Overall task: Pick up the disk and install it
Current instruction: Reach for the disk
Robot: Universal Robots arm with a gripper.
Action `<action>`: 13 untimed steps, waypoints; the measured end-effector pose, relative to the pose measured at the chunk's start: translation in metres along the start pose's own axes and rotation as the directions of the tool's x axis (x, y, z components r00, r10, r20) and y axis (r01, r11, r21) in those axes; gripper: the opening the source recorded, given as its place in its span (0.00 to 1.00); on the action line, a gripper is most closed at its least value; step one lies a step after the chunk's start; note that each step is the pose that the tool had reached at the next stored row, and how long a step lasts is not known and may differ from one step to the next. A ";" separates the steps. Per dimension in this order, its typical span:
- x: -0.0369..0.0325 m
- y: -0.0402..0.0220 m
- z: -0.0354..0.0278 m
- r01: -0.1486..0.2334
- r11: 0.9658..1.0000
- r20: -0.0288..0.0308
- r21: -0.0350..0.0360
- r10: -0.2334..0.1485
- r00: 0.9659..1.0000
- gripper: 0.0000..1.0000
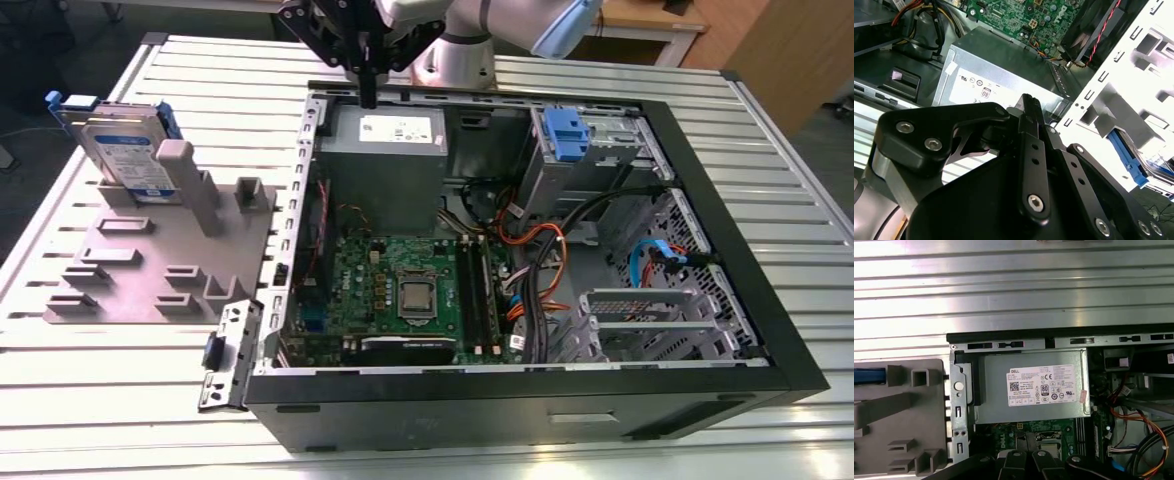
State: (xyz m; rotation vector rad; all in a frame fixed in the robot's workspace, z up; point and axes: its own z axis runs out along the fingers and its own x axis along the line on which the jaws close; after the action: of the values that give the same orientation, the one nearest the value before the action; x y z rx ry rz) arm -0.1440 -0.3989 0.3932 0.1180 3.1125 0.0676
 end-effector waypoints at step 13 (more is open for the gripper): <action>0.0038 -0.0003 -0.0001 0.000 1.000 0.000 0.000 0.000 1.000 0.11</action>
State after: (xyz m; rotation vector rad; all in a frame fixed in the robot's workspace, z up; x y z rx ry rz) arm -0.1478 -0.3989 0.3932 0.1182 3.1124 0.0676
